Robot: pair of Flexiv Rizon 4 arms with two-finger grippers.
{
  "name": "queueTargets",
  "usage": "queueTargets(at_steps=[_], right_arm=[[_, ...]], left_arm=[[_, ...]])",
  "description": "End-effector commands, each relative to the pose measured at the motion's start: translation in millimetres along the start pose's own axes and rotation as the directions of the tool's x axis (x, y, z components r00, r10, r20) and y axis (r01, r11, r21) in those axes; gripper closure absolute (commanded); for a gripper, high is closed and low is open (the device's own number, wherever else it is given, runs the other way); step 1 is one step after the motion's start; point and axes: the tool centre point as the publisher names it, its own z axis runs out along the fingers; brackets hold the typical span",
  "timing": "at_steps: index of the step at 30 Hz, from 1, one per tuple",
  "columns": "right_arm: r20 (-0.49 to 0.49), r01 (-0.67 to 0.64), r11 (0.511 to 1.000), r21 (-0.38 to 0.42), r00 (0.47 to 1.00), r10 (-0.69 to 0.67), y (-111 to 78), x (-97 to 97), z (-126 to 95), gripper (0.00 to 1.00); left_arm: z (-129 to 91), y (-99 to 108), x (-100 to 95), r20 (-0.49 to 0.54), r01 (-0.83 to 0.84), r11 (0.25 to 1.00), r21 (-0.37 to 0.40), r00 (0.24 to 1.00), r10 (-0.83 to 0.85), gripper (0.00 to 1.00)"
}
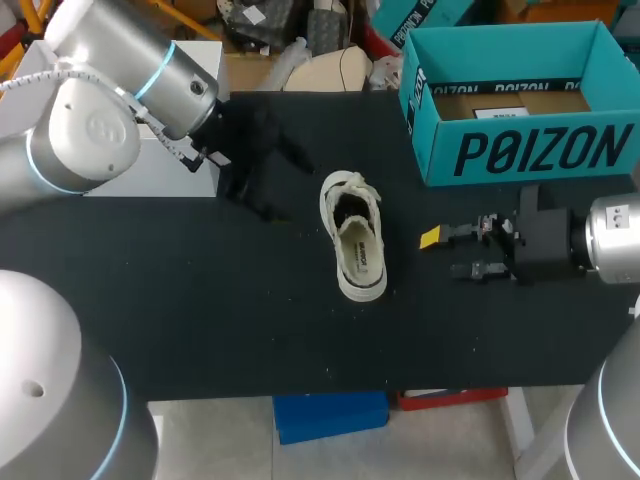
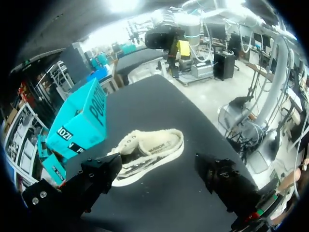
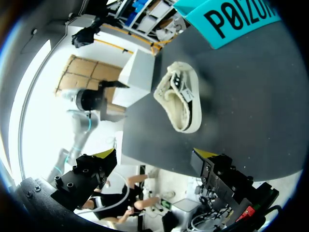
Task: Take the shoe out of the shoebox, open the shoe tongue, remove and reinsert the insole, then place the shoe into the shoebox
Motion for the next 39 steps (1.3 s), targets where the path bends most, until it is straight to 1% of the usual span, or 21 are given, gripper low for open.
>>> queueTargets(at_steps=[1, 3, 5, 6, 8, 15, 20, 23, 24, 25, 26, 27, 30, 32, 36, 39], right_arm=[[0.003, -0.001, 1.0, 0.001, 1.0, 0.001, 0.6, 0.7, 0.9, 0.0], [0.003, -0.001, 1.0, 0.001, 1.0, 0.001, 0.6, 0.7, 0.9, 0.0], [0.003, -0.001, 1.0, 0.001, 1.0, 0.001, 0.6, 0.7, 0.9, 0.0], [0.003, -0.001, 1.0, 0.001, 1.0, 0.001, 0.6, 0.7, 0.9, 0.0], [0.003, -0.001, 1.0, 0.001, 1.0, 0.001, 0.6, 0.7, 0.9, 0.0], [0.003, -0.001, 1.0, 0.001, 1.0, 0.001, 0.6, 0.7, 0.9, 0.0], [0.003, -0.001, 1.0, 0.001, 1.0, 0.001, 0.6, 0.7, 0.9, 0.0], [0.003, -0.001, 1.0, 0.001, 1.0, 0.001, 0.6, 0.7, 0.9, 0.0], [0.016, 0.019, 1.0, 0.0, 1.0, -0.019, 8.7, 4.1, -3.0, 0.0], [0.038, 0.043, 0.999, 0.015, 0.998, -0.044, 17.6, 9.2, -4.7, 0.0], [0.083, 0.063, 0.997, 0.041, 0.994, -0.067, 27.5, 13.4, -5.3, 0.0], [0.133, 0.074, 0.995, 0.068, 0.988, -0.083, 37.0, 17.0, -4.4, 0.0], [0.196, 0.096, 0.99, 0.107, 0.974, -0.115, 60.9, 27.1, 4.2, 0.0], [0.264, 0.1, 0.979, 0.179, 0.953, -0.146, 75.4, 27.2, 12.6, 0.0], [0.335, 0.094, 0.956, 0.277, 0.924, -0.187, 97.0, 24.8, 28.6, 0.0], [0.4, 0.082, 0.932, 0.353, 0.888, -0.229, 109.6, 22.6, 40.5, 0.0]], left_arm=[[-7.7, 16.2, 7.3, 0.167, 0.279, 0.952, 0.127, 0.94, -0.298, 0.0], [-12.0, 23.3, 7.2, 0.189, 0.283, 0.952, 0.114, 0.935, -0.3, 0.0], [-18.9, 28.3, 8.4, 0.181, 0.304, 0.946, 0.108, 0.93, -0.32, 0.0], [-21.8, 31.9, 9.8, 0.182, 0.29, 0.953, 0.084, 0.936, -0.301, 0.0], [-27.1, 38.3, 10.7, 0.188, 0.285, 0.956, 0.068, 0.937, -0.293, 0.0], [-48.8, 47.9, 17.4, 0.168, 0.231, 0.972, 0.035, 0.958, -0.234, 0.0], [-54.9, 52.4, 19.0, 0.19, 0.192, 0.981, -0.011, 0.964, -0.187, 0.0], [-54.9, 52.4, 19.0, 0.19, 0.192, 0.981, -0.011, 0.964, -0.187, 0.0], [-54.9, 52.4, 19.0, 0.19, 0.192, 0.981, -0.011, 0.964, -0.187, 0.0], [-54.9, 52.4, 19.0, 0.19, 0.192, 0.981, -0.011, 0.964, -0.187, 0.0], [-54.9, 52.4, 19.0, 0.19, 0.192, 0.981, -0.011, 0.964, -0.187, 0.0], [-54.9, 52.4, 19.0, 0.19, 0.192, 0.981, -0.011, 0.964, -0.187, 0.0], [-54.9, 52.4, 19.0, 0.19, 0.192, 0.981, -0.011, 0.964, -0.187, 0.0], [-54.9, 52.4, 19.0, 0.19, 0.192, 0.981, -0.011, 0.964, -0.187, 0.0], [-54.9, 52.4, 19.0, 0.19, 0.192, 0.981, -0.011, 0.964, -0.187, 0.0], [-54.9, 52.4, 19.0, 0.19, 0.192, 0.981, -0.011, 0.964, -0.187, 0.0]])
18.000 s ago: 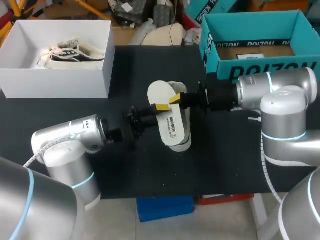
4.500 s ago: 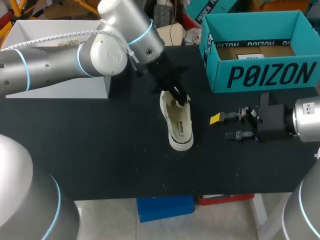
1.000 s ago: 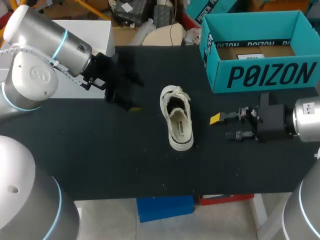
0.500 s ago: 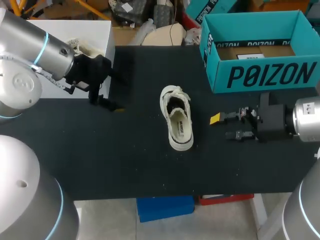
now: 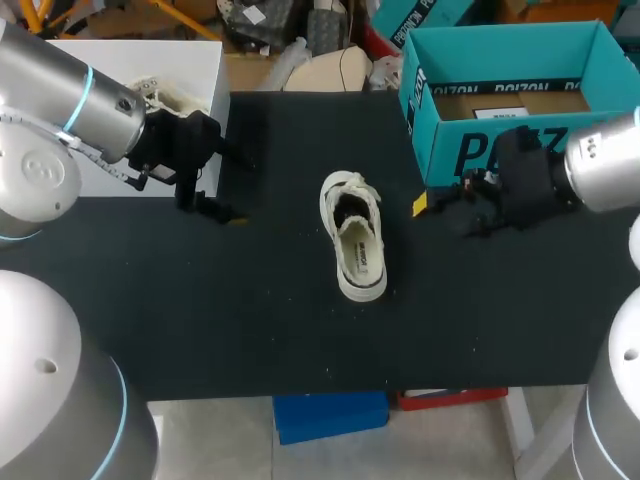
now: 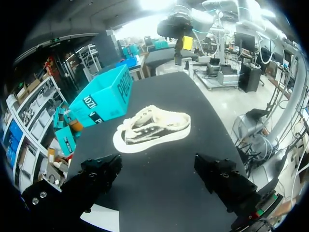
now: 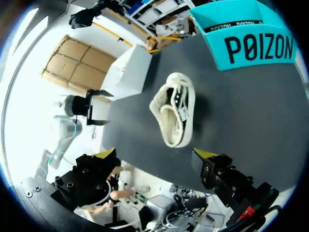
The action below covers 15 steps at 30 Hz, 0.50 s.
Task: Take the shoe out of the shoebox, open the shoe tongue, remove and reinsert the insole, then place the shoe into the shoebox
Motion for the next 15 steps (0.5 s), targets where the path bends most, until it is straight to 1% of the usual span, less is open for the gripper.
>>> queueTargets(at_steps=[1, 3, 4, 15], right_arm=[[0.25, -0.001, 0.959, 0.283, 0.966, -0.073, 65.4, 3.3, 35.4, 0.0], [0.334, 0.003, 0.942, 0.336, 0.935, -0.122, 72.4, -0.2, 43.1, 0.0], [0.356, 0.014, 0.938, 0.345, 0.923, -0.145, 75.0, -2.2, 47.0, 0.0], [0.356, 0.014, 0.938, 0.345, 0.923, -0.145, 75.0, -2.2, 47.0, 0.0]], left_arm=[[0.5, -0.2, 1.2, 0.005, 0.0, 1.0, -0.003, 1.0, 0.0, 0.0], [0.5, -0.2, 1.2, 0.005, 0.0, 1.0, -0.003, 1.0, 0.0, 0.0], [0.5, -0.2, 1.2, 0.005, 0.0, 1.0, -0.003, 1.0, 0.0, 0.0], [0.5, -0.2, 1.2, 0.005, 0.0, 1.0, -0.003, 1.0, 0.0, 0.0]])
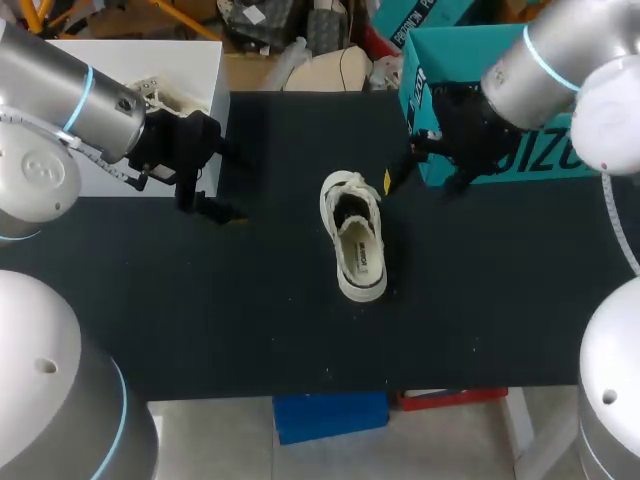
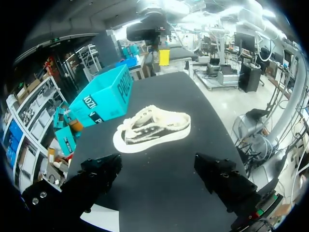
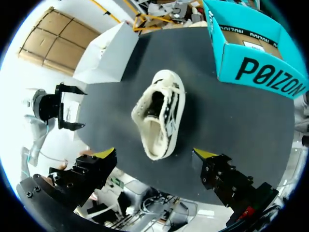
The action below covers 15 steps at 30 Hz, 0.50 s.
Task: Take the shoe out of the shoebox, open the shoe tongue, remove and reinsert the insole, then place the shoe into the shoebox
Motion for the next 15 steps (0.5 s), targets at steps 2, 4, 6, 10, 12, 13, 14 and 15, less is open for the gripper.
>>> queueTargets(at_steps=[2, 4, 6, 10, 12, 13, 14, 15], right_arm=[[0.125, -0.01, 0.991, 0.135, 0.992, -0.007, 17.0, 4.0, 2.3, 0.0], [0.125, -0.01, 0.991, 0.135, 0.992, -0.007, 17.0, 4.0, 2.3, 0.0], [0.149, -0.009, 0.987, 0.157, 0.989, -0.015, 20.0, 4.4, 4.0, 0.0], [0.233, -0.019, 0.982, 0.19, 0.972, -0.027, 34.5, 3.9, 13.1, 0.0], [0.26, -0.024, 0.984, 0.176, 0.965, -0.023, 39.8, 3.7, 19.6, 0.0], [0.274, -0.029, 0.985, 0.171, 0.961, -0.019, 41.5, 5.1, 22.9, 0.0], [0.284, -0.033, 0.987, 0.157, 0.959, -0.014, 43.3, 4.5, 26.6, 0.0], [0.289, -0.037, 0.988, 0.153, 0.957, -0.008, 43.8, 2.6, 30.7, 0.0]], left_arm=[[0.4, -0.2, 1.1, 0.005, 0.0, 1.0, -0.003, 1.0, 0.0, 0.0], [0.4, -0.2, 1.1, 0.005, 0.0, 1.0, -0.003, 1.0, 0.0, 0.0], [0.4, -0.2, 1.1, 0.005, 0.0, 1.0, -0.003, 1.0, 0.0, 0.0], [0.4, -0.2, 1.1, 0.005, 0.0, 1.0, -0.003, 1.0, 0.0, 0.0], [0.4, -0.2, 1.1, 0.005, 0.0, 1.0, -0.003, 1.0, 0.0, 0.0], [0.4, -0.2, 1.1, 0.005, 0.0, 1.0, -0.003, 1.0, 0.0, 0.0], [0.4, -0.2, 1.1, 0.005, 0.0, 1.0, -0.003, 1.0, 0.0, 0.0], [0.4, -0.2, 1.1, 0.005, 0.0, 1.0, -0.003, 1.0, 0.0, 0.0]])
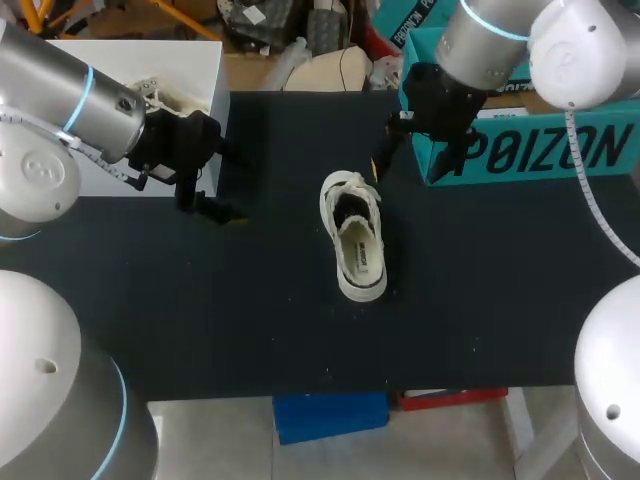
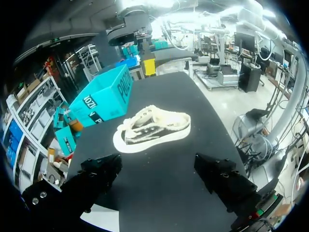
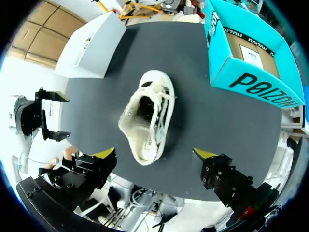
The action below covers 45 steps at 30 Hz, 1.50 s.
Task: Take the shoe out of the shoebox, open the shoe tongue, remove and reinsert the insole, then place the shoe into the shoebox
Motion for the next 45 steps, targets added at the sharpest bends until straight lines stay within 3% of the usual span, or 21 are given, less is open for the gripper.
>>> queueTargets(at_steps=[1, 11, 13, 15, 19, 22, 26, 29, 34, 45], right_arm=[[0.128, -0.018, 0.999, 0.046, 0.992, 0.012, 15.1, 7.2, 21.6, 0.0], [0.217, -0.028, 0.999, 0.037, 0.976, 0.019, 17.9, -7.8, 57.1, 0.0], [0.23, -0.025, 0.999, 0.04, 0.973, 0.015, 18.9, -12.7, 62.9, 0.15], [0.232, -0.024, 0.999, 0.036, 0.973, 0.015, 20.3, -18.2, 68.3, 0.16], [0.24, -0.011, 0.999, 0.032, 0.971, 0.003, 25.1, -26.6, 77.7, 0.27], [0.239, -0.005, 0.999, 0.038, 0.971, -0.004, 27.5, -32.2, 86.4, 0.19], [0.227, -0.003, 0.999, 0.044, 0.974, -0.007, 28.4, -35.9, 98.0, 0.21], [0.218, -0.001, 0.998, 0.058, 0.976, -0.012, 28.9, -35.5, 106.9, 0.25], [0.223, 0.009, 0.996, 0.091, 0.974, -0.03, 29.3, -32.7, 122.5, 0.43], [0.258, -0.032, 0.99, 0.138, 0.966, -0.005, 25.8, -30.5, 142.9, 0.56]], left_arm=[[0.4, -0.3, 1.1, 0.004, 0.0, 1.0, -0.003, 1.0, 0.0, 0.0], [0.4, -0.3, 1.1, 0.004, 0.0, 1.0, -0.003, 1.0, 0.0, 0.0], [0.4, -0.3, 1.1, 0.004, 0.0, 1.0, -0.003, 1.0, 0.0, 0.0], [0.4, -0.3, 1.1, 0.004, 0.0, 1.0, -0.003, 1.0, 0.0, 0.0], [0.4, -0.3, 1.1, 0.004, 0.0, 1.0, -0.003, 1.0, 0.0, 0.0], [0.4, -0.3, 1.1, 0.004, 0.0, 1.0, -0.003, 1.0, 0.0, 0.0], [0.4, -0.3, 1.1, 0.004, 0.0, 1.0, -0.003, 1.0, 0.0, 0.0], [0.4, -0.3, 1.1, 0.004, 0.0, 1.0, -0.003, 1.0, 0.0, 0.0], [0.4, -0.3, 1.1, 0.004, 0.0, 1.0, -0.003, 1.0, 0.0, 0.0], [0.4, -0.3, 1.1, 0.004, 0.0, 1.0, -0.003, 1.0, 0.0, 0.0]])
